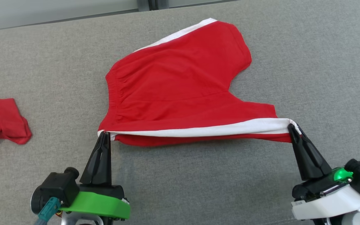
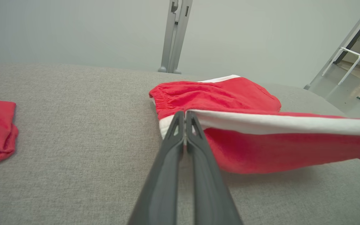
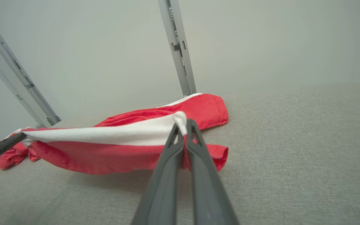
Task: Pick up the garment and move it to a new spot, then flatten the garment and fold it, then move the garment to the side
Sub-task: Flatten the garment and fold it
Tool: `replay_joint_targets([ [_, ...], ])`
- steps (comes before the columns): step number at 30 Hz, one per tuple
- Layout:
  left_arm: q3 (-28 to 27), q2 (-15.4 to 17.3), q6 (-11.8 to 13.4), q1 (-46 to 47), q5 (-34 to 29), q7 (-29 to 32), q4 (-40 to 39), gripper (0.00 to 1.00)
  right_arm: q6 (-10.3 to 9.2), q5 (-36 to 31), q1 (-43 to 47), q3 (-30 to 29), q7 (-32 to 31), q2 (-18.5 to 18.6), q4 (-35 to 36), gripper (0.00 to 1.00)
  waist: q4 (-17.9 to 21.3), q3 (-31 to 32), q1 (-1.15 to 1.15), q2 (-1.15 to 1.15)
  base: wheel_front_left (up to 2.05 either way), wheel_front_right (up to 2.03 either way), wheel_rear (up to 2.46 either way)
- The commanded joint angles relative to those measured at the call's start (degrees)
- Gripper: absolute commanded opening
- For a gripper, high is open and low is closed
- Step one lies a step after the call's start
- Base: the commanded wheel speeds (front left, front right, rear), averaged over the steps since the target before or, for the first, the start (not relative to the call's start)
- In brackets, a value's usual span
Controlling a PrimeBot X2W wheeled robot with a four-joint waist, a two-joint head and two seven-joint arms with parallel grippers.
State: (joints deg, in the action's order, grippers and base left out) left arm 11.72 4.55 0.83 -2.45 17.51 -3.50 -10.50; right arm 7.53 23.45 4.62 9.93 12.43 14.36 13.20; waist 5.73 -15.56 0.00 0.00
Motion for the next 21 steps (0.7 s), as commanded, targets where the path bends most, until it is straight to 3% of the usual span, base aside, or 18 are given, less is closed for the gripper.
replay_joint_targets([
  [1, 0.0, 0.4, 0.5, -0.9, -0.2, 0.8, -1.6, 0.00, -0.08, -0.5, 1.0, -0.8, -0.9, 0.4, 1.0, 0.00, 0.2, -0.2, 0.00, 0.00, 0.00, 0.00, 0.00],
  [11, 0.1, 1.8, -0.8, 6.8, 0.2, 3.8, -0.8, 0.00, -0.09, 1.2, -7.3, -4.2, -1.7, 2.8, -1.2, 0.00, -0.8, -4.7, 0.00, 0.00, 0.00, 0.00, 0.00],
  [21, 1.0, 0.9, -3.8, 26.1, 1.5, 4.2, 10.0, 0.00, -0.10, 6.4, -32.4, -0.6, -1.6, 9.4, -17.1, 0.00, -4.5, -15.8, 0.00, 0.00, 0.00, 0.00, 0.00],
])
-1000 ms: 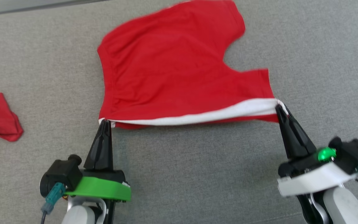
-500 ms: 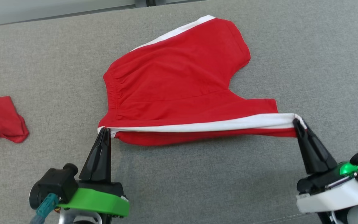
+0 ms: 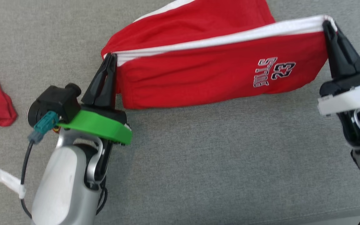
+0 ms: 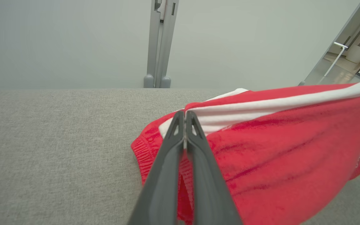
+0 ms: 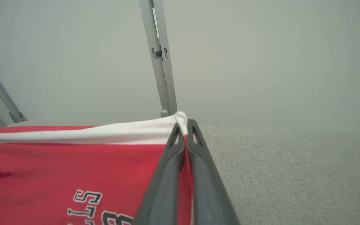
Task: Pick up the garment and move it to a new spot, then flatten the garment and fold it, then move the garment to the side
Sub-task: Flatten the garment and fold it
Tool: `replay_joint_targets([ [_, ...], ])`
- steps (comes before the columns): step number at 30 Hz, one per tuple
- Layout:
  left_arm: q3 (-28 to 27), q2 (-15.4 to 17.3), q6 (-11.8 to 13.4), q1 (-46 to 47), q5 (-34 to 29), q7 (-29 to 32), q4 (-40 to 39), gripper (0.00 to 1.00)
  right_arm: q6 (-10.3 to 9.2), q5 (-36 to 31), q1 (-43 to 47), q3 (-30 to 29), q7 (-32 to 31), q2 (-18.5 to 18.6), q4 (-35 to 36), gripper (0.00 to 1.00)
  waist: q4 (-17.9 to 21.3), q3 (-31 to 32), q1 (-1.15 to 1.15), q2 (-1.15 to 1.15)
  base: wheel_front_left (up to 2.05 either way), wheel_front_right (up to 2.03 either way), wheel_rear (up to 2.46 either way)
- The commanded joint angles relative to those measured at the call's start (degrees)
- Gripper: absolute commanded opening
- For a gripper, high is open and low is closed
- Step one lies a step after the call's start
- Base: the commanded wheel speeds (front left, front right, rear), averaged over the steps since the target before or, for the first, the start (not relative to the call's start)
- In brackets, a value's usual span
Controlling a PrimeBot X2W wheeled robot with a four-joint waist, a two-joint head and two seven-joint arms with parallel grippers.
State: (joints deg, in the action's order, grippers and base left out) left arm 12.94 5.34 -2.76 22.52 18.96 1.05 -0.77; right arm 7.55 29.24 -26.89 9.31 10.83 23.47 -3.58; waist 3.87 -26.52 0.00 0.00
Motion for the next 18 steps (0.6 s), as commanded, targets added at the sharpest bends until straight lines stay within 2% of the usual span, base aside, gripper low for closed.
replay_joint_targets([
  [1, -0.1, -0.1, -0.2, 2.8, 0.0, -0.5, 1.6, 0.00, -0.12, 1.1, -3.9, 1.2, 0.1, 1.0, -2.4, 0.00, -3.1, -5.8, 0.00, 0.00, 0.00, 0.00, 0.00],
  [8, 0.8, -1.0, -0.8, 12.2, 0.7, -3.0, 9.4, 0.00, -0.12, 5.0, -21.3, 9.1, 0.7, 3.7, -17.0, 0.00, -5.4, -9.6, 0.00, 0.00, 0.00, 0.00, 0.00],
  [18, 2.6, -1.6, -1.6, 20.2, 1.2, -6.4, 18.2, 0.00, -0.12, 9.0, -36.0, 17.4, 2.8, 3.2, -33.5, 0.00, -7.2, -11.3, 0.00, 0.00, 0.00, 0.00, 0.00],
])
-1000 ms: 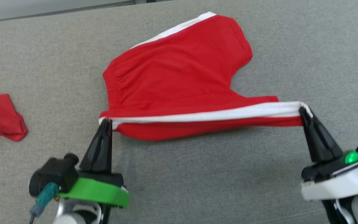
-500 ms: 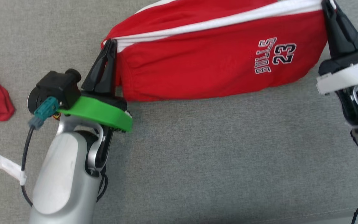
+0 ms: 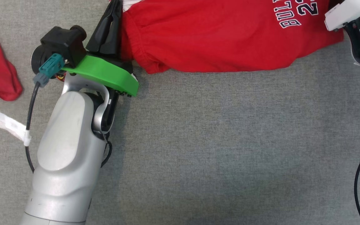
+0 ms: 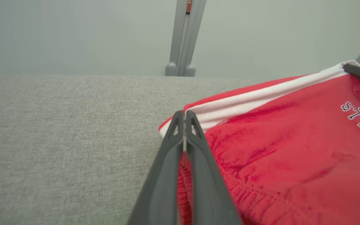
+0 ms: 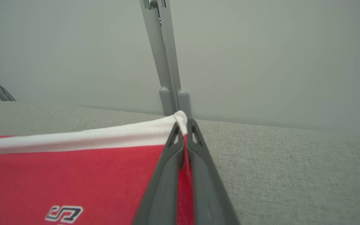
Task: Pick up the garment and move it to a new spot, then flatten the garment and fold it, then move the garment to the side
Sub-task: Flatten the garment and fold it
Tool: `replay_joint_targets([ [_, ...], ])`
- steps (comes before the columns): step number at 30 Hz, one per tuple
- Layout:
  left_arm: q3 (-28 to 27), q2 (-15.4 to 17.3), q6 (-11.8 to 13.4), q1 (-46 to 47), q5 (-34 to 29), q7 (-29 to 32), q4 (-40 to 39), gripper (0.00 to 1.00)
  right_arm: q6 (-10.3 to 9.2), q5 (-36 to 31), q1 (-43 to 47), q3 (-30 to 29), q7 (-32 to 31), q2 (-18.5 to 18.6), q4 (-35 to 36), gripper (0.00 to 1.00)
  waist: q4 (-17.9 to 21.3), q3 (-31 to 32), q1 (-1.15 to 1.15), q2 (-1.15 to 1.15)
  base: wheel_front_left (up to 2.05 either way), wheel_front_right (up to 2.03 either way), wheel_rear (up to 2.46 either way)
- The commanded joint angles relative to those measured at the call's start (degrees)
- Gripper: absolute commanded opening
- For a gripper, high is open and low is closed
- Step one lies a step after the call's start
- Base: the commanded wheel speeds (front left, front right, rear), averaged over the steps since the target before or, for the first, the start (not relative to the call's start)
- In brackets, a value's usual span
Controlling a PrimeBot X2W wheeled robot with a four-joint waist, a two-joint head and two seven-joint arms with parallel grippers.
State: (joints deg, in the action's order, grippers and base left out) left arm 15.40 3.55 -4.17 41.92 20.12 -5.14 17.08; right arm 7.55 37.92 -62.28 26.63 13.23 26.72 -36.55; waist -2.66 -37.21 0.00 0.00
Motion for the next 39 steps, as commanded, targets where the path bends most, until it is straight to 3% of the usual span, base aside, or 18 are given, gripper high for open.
replay_joint_targets([
  [1, 0.6, 0.2, -0.4, 1.2, 0.0, -0.1, 1.2, 0.00, -0.12, 0.5, -1.2, 1.0, 0.6, -0.2, -1.6, 0.00, -0.7, -0.7, 0.00, 0.00, 0.00, 0.00, 0.00],
  [2, 1.2, 0.1, -0.7, 1.7, -0.4, -0.2, 2.0, 0.00, -0.11, 0.7, -1.9, 2.1, 0.7, -0.3, -2.6, 0.00, -0.7, -0.7, 0.00, 0.00, 0.00, 0.00, 0.00],
  [3, 1.4, 0.2, -0.7, 2.0, -0.6, -0.7, 2.5, 0.25, -0.11, 0.8, -2.5, 2.8, 0.9, -0.4, -3.3, 0.25, -0.7, -0.6, 0.00, 0.00, 0.00, 0.00, 0.00],
  [4, 1.8, 0.2, -0.8, 2.0, -0.9, -0.9, 3.3, 0.60, -0.11, 1.0, -3.1, 3.2, 1.3, -0.5, -4.1, 0.77, -0.7, -0.6, 0.00, 0.00, 0.00, 0.00, 0.00],
  [5, 2.0, 0.1, -0.7, 1.9, -1.0, -1.2, 3.8, 1.00, -0.11, 0.8, -3.3, 3.5, 1.6, -0.7, -4.4, 1.00, -0.7, -0.4, 0.00, 0.00, 0.00, 0.00, 0.00],
  [8, 2.3, 0.1, -0.3, 1.1, -1.1, -2.9, 4.6, 1.00, -0.11, -1.3, -2.9, 3.8, 2.0, -0.9, -4.1, 1.00, -0.2, 0.3, 0.00, 0.00, 0.00, 0.00, 0.00],
  [11, 2.0, 0.1, 0.9, -0.3, -1.6, -5.8, 4.3, 1.00, -0.11, -5.4, 0.3, -0.2, 2.0, -1.5, 0.2, 1.00, 0.4, 1.4, 0.00, 0.00, 0.00, 0.00, 0.00],
  [17, -1.4, 0.8, 4.8, -4.4, -3.4, -9.8, -1.0, 1.00, -0.10, -13.2, 13.3, -12.0, 2.0, -5.8, 13.8, 1.00, 2.8, 5.1, 0.00, 0.00, 0.00, 0.00, 0.00],
  [23, -4.6, 2.6, 7.4, -8.7, -6.0, -10.0, -7.8, 1.00, -0.10, -16.8, 24.3, -18.0, 2.0, -9.8, 24.3, 1.00, 5.3, 8.1, 0.00, 0.00, 0.00, 0.00, 0.00],
  [32, -6.6, 4.4, 9.6, -16.2, -8.0, -10.1, -11.9, 1.00, -0.09, -19.8, 37.8, -21.5, 2.0, -13.0, 33.7, 1.00, 8.0, 12.0, 0.00, 0.00, 0.00, 0.00, 0.00],
  [39, -6.6, 4.5, 10.7, -22.5, -7.5, -9.9, -12.3, 1.00, -0.10, -20.6, 45.5, -21.3, 2.0, -14.1, 36.6, 1.00, 9.0, 15.1, 0.00, 0.00, 0.00, 0.00, 0.00],
])
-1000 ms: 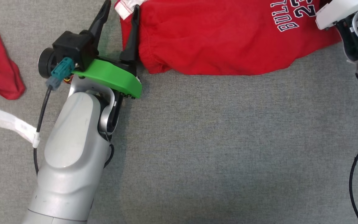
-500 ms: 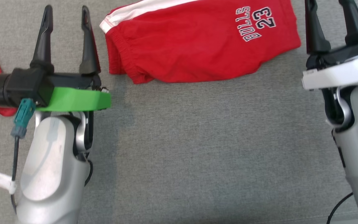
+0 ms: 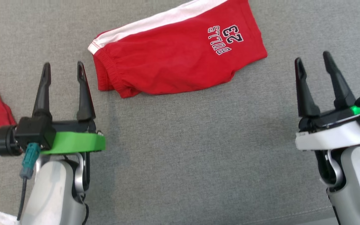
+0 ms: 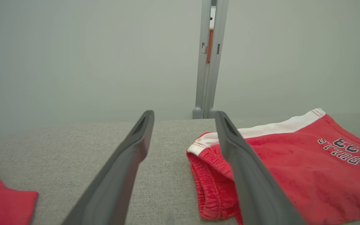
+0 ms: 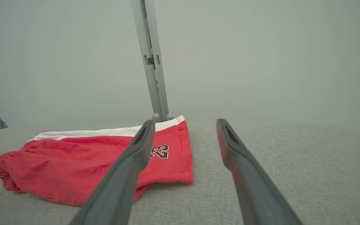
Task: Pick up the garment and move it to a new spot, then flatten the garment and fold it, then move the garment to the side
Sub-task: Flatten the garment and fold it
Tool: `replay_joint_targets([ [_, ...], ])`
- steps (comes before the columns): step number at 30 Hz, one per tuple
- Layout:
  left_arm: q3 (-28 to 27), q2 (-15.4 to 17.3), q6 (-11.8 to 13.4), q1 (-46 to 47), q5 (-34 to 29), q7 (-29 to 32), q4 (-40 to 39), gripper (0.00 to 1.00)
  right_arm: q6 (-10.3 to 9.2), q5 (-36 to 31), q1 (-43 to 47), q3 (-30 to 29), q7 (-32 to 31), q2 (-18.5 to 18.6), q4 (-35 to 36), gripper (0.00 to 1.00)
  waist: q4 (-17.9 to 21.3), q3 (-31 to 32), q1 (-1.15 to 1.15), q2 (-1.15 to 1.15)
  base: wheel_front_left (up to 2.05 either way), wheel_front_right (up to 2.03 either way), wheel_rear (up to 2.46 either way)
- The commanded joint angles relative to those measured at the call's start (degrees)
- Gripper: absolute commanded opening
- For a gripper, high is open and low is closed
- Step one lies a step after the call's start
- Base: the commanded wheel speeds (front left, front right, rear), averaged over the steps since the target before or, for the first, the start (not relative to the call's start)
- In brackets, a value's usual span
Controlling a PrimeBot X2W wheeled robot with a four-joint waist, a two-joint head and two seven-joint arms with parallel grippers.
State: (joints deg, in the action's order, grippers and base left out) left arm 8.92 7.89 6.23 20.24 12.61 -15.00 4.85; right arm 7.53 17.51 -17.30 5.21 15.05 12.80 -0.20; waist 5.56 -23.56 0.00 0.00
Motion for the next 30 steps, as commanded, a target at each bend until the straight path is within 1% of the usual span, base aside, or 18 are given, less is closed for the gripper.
replay_joint_targets([
  [1, -0.1, 0.2, 0.4, -1.8, 0.1, 0.0, -0.1, 1.00, -0.08, -0.1, 1.6, 0.2, 0.1, -0.3, 0.2, 1.00, 0.9, 2.0, 0.00, 0.00, 0.00, 0.00, 0.00],
  [7, 0.1, 0.2, 1.0, -5.8, 0.7, 0.8, -0.6, 1.00, -0.08, -0.1, 4.1, 0.3, -0.4, -0.4, 1.1, 1.00, 1.1, 3.5, 0.00, 0.00, 0.00, 0.00, 0.00],
  [12, 0.5, 0.2, 1.4, -7.2, 1.1, 1.6, -1.4, 1.00, -0.08, -0.1, 4.3, 0.0, -1.2, -0.5, 1.5, 1.00, 0.8, 3.8, 0.00, 0.00, 0.00, 0.00, 0.00],
  [24, 1.5, 0.1, 1.8, -6.4, 1.2, 2.2, -2.1, 1.00, -0.08, 0.4, 4.0, -0.6, -1.7, 0.1, 1.7, 1.00, -0.3, 3.3, 0.00, 0.00, 0.00, 0.00, 0.00],
  [30, 2.6, -0.3, 1.5, -4.2, 0.6, 1.9, -3.2, 1.00, -0.08, 1.4, 1.7, -1.2, -2.4, 2.0, 0.4, 1.00, -2.0, 0.9, 0.00, 0.00, 0.00, 0.00, 0.00],
])
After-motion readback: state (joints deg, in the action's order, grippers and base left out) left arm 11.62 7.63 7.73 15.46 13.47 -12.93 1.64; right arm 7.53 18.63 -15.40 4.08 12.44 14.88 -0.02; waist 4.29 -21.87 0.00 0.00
